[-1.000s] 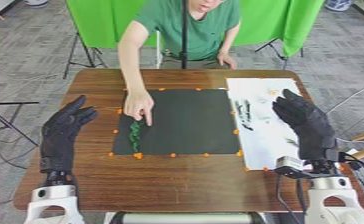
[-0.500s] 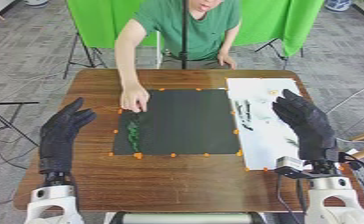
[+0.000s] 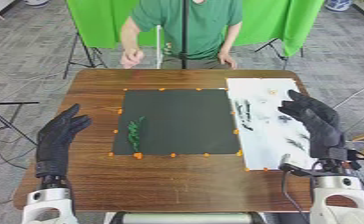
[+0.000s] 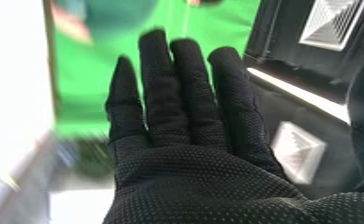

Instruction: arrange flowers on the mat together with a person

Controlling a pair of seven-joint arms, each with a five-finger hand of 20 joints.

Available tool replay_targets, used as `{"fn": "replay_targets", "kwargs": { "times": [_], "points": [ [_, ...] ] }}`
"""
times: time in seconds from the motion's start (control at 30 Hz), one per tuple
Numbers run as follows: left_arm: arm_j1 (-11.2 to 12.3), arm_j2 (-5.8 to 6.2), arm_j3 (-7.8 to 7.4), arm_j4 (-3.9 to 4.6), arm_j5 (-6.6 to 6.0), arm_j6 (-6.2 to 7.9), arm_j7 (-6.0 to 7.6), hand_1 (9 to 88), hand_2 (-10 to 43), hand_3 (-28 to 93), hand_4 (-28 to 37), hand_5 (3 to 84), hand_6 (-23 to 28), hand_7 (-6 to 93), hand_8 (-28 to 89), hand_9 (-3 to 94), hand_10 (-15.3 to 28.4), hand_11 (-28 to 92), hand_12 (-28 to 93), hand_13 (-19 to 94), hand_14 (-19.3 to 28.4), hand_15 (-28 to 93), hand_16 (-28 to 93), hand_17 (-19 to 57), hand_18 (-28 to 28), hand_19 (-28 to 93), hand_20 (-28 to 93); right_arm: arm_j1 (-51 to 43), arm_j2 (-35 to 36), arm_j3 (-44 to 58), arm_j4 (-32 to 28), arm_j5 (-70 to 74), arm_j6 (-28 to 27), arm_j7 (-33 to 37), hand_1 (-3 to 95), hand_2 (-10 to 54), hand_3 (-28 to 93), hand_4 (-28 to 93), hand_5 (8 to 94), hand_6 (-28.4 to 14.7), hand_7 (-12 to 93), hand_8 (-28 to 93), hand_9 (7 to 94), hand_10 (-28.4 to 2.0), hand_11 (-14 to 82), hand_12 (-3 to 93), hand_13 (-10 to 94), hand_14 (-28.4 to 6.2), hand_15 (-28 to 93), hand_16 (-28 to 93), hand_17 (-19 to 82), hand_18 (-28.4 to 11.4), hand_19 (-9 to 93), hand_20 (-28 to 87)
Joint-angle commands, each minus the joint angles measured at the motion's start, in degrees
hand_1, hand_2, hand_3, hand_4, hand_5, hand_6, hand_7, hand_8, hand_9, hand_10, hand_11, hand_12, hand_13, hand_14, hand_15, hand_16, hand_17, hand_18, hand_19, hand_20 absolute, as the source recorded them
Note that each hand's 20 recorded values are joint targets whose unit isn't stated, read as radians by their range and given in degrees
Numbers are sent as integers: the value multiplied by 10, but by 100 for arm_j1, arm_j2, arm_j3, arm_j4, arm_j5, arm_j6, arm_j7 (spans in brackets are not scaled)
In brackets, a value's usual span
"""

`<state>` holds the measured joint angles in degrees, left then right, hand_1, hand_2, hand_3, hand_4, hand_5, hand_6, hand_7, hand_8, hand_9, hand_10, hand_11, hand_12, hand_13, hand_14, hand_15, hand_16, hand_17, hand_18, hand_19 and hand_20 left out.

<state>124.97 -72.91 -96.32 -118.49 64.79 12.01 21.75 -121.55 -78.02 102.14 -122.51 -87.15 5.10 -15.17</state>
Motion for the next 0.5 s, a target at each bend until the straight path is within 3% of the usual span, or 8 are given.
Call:
{"fn": "replay_targets", "kwargs": {
  "times": [0.03,0.1,0.27,0.5],
  "points": [
    [89,3,-24,35,16,67,-53,264,129,719,-275,484,26,126,-65,518,146,184,130,465,172,213,-26,182,137,174,242,-157,601,395,-229,-2581,2362,1443,233,-95,655,-217,555,-14,190,-112,619,-161,283,274,580,-148,466,272,206,-195,484,444],
    [87,1,-27,34,27,57,-53,261,97,720,-268,484,26,126,-65,518,146,184,130,464,173,213,-27,182,137,175,242,-214,686,547,-164,-3145,2333,1912,235,-95,653,-250,573,-15,189,-110,629,-163,317,293,589,-150,533,268,208,-205,535,468],
    [112,3,-44,13,37,68,-25,255,58,724,-255,481,27,126,-65,515,145,185,131,464,173,215,-26,181,137,174,241,-292,895,657,-21,-4872,1368,3288,252,-95,640,-282,614,-19,193,-100,634,-167,391,339,595,-159,640,288,221,-221,590,505],
    [111,-6,-37,1,52,88,-54,256,41,720,-246,480,27,125,-64,514,145,186,131,462,174,215,-27,180,137,174,241,-279,1157,456,306,-5676,332,4030,282,-95,645,-283,628,-18,216,-84,631,-165,377,342,593,-157,644,288,223,-223,592,503]
  ]
}}
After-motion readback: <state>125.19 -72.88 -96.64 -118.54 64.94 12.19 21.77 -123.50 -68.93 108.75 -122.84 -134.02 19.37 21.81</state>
